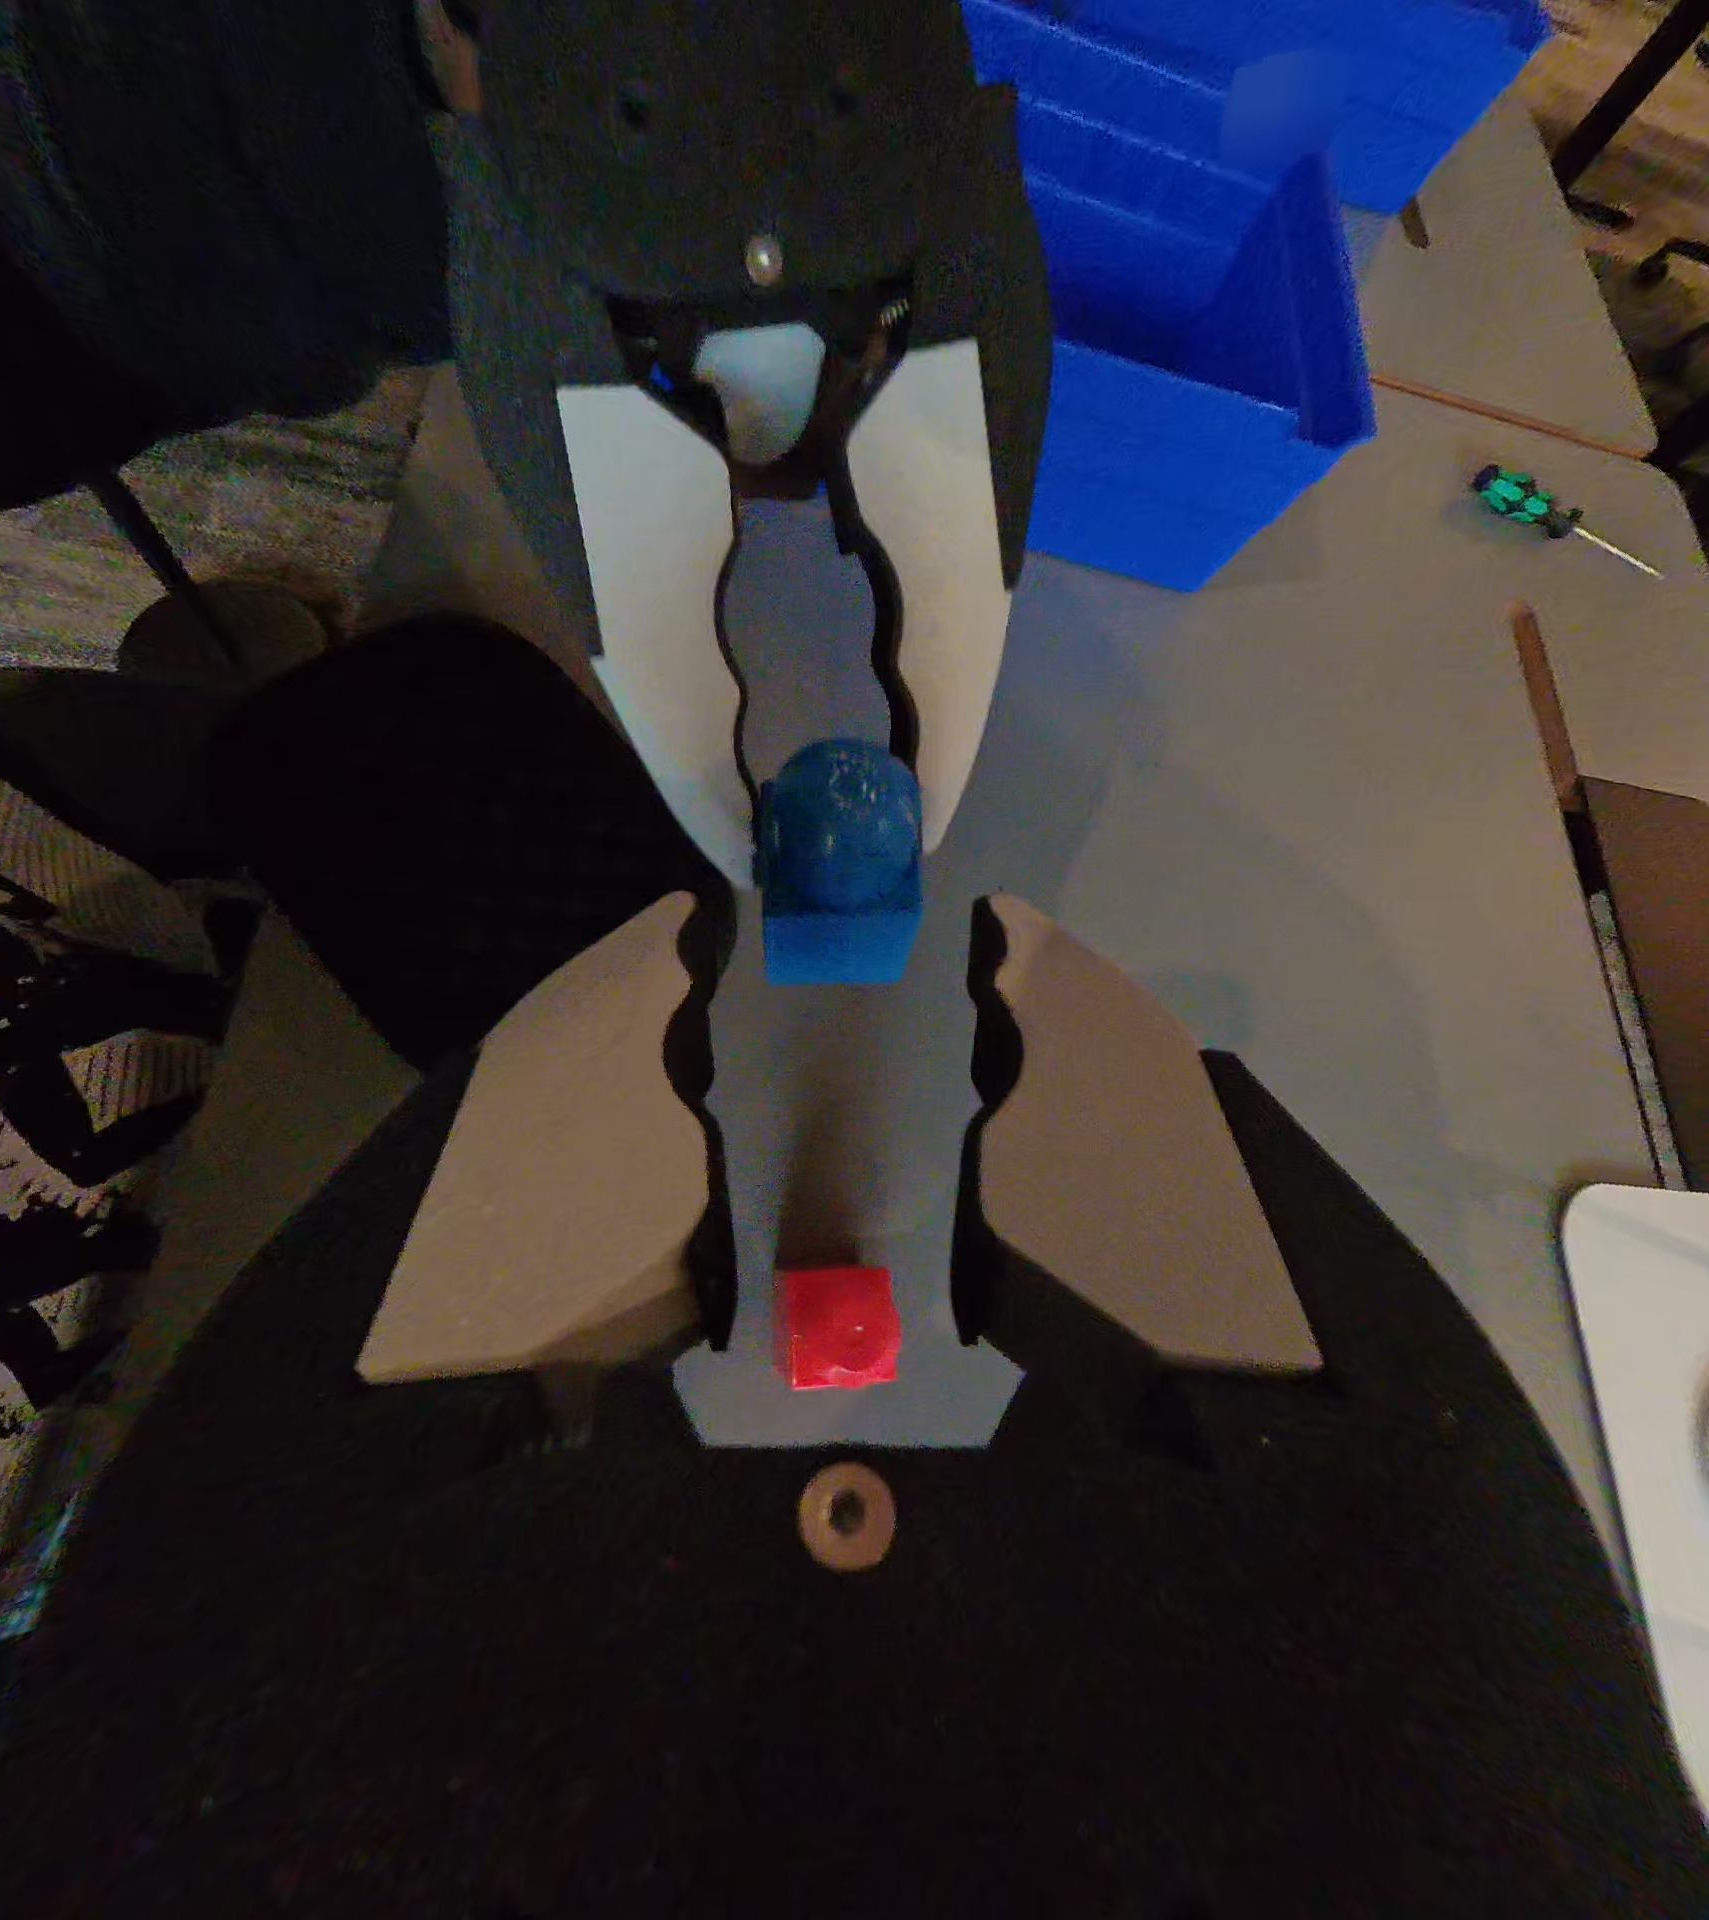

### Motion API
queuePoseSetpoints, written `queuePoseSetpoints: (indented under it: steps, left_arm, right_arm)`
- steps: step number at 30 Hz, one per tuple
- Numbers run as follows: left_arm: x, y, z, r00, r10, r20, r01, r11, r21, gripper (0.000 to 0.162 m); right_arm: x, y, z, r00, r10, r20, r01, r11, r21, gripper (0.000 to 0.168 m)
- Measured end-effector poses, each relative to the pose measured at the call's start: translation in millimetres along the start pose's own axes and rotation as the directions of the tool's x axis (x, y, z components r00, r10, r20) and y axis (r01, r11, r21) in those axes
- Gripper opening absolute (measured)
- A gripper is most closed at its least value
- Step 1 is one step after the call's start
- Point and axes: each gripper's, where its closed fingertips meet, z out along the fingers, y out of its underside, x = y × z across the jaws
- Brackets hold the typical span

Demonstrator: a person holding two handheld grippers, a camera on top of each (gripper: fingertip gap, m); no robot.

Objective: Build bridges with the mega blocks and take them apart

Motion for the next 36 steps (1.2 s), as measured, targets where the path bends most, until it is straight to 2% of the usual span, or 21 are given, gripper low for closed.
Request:
queuePoseSetpoints:
  steps: [5,8,11,13,16,21,25,36]
  left_arm:
    - [15.6,-9.9,15.1,0.999,0.034,-0.031,-0.034,0.999,-0.018,0.035]
    - [18.7,-16.6,18.8,0.998,0.049,-0.026,-0.050,0.999,-0.013,0.035]
    - [22.3,-22.3,19.7,0.999,0.039,-0.035,-0.039,0.999,0.017,0.036]
    - [20.7,-20.0,17.7,1.000,0.030,-0.008,-0.029,0.999,0.028,0.052]
    - [17.9,-11.0,9.1,0.999,-0.024,0.041,0.021,0.997,0.075,0.060]
    - [13.6,13.3,-15.1,0.980,-0.159,0.122,0.137,0.975,0.175,0.059]
    - [13.5,32.2,-31.2,0.963,-0.204,0.178,0.169,0.966,0.193,0.057]
    - [15.8,44.5,-42.3,0.949,-0.229,0.216,0.187,0.962,0.199,0.055]
  right_arm:
    - [-10.0,4.6,1.2,1.000,-0.005,0.007,0.005,1.000,-0.007,0.045]
    - [-12.2,8.3,-0.8,1.000,-0.009,0.003,0.009,1.000,-0.012,0.029]
    - [-13.1,10.1,-8.6,1.000,-0.010,0.002,0.010,1.000,0.013,0.028]
    - [-8.9,15.4,-17.9,1.000,-0.007,-0.021,0.007,1.000,0.025,0.028]
    - [-5.8,36.9,-33.6,1.000,0.025,-0.019,-0.024,0.999,0.025,0.028]
    - [-6.8,94.6,-45.2,0.992,0.123,0.023,-0.123,0.992,0.017,0.028]
    - [-3.6,133.6,-41.3,0.988,0.155,0.024,-0.154,0.988,-0.006,0.028]
    - [0.2,161.7,-17.5,0.983,0.169,0.071,-0.169,0.986,-0.007,0.028]
